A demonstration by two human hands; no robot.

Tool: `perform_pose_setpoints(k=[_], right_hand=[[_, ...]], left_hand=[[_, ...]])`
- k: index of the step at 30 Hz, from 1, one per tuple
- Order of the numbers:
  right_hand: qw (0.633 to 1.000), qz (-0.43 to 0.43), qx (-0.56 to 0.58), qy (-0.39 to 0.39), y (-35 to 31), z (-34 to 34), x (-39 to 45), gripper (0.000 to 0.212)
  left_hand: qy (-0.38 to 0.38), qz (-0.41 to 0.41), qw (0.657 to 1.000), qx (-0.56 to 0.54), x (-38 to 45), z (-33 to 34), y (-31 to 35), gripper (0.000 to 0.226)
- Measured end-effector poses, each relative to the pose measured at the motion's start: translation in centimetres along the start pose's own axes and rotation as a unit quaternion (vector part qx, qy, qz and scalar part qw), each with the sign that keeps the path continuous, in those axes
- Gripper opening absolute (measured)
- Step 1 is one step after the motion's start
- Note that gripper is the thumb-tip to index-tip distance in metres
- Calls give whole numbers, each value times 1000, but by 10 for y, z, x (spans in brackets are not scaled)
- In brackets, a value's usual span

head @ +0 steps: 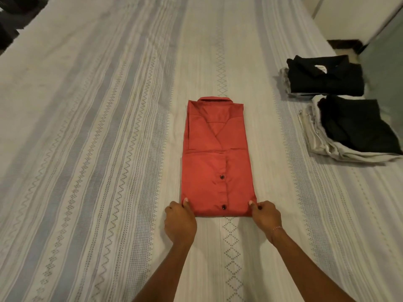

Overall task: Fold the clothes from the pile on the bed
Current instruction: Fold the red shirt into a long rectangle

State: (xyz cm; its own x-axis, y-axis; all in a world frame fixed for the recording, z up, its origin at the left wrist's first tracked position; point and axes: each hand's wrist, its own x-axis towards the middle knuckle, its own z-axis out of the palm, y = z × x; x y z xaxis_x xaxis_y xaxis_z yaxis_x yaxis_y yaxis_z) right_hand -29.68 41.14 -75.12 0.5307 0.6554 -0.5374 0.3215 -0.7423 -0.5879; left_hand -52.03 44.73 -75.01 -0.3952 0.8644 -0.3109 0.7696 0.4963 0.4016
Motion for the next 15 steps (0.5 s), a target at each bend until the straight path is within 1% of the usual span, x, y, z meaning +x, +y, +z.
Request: perform_pose_setpoints(k=[2,3,5,6,7,8,9,11,12,14,15], right_hand=[[999,8,39,-18,6,-3,-2,38],[998,11,61,-21,7,-5,-3,39],[994,21,105,-28,8,-7,-5,38],[990,26,133,-34,7,-10,-9,35],[985,30,162,-41,4,-13,-16,31],[982,30,184,-42,1,-16,-23,26],[979,26,198,-36,-1,-19,-30,22],[980,8,198,-18,-1,-23,-44,24],[981,-8,193,-12,0,-25,-51,26],[983,-51,178,-8,4,-28,-64,23],[982,-72,173,-11,7,-30,-71,18]], left_hand=[[-71,-67,994,-50,6,-7,-3,48],[-105,-108,983,-102,12,-9,-6,49],[-147,-170,943,-246,23,-14,-16,43],[-164,-181,918,-312,23,-20,-21,39],[-183,-182,896,-361,21,-25,-25,35],[-199,-176,882,-388,18,-31,-27,31],[-208,-171,874,-404,15,-36,-29,29],[-219,-165,861,-427,7,-44,-32,27],[-222,-159,857,-438,3,-49,-33,26],[-216,-143,849,-460,-7,-59,-33,23],[-208,-136,844,-475,-13,-65,-34,28]])
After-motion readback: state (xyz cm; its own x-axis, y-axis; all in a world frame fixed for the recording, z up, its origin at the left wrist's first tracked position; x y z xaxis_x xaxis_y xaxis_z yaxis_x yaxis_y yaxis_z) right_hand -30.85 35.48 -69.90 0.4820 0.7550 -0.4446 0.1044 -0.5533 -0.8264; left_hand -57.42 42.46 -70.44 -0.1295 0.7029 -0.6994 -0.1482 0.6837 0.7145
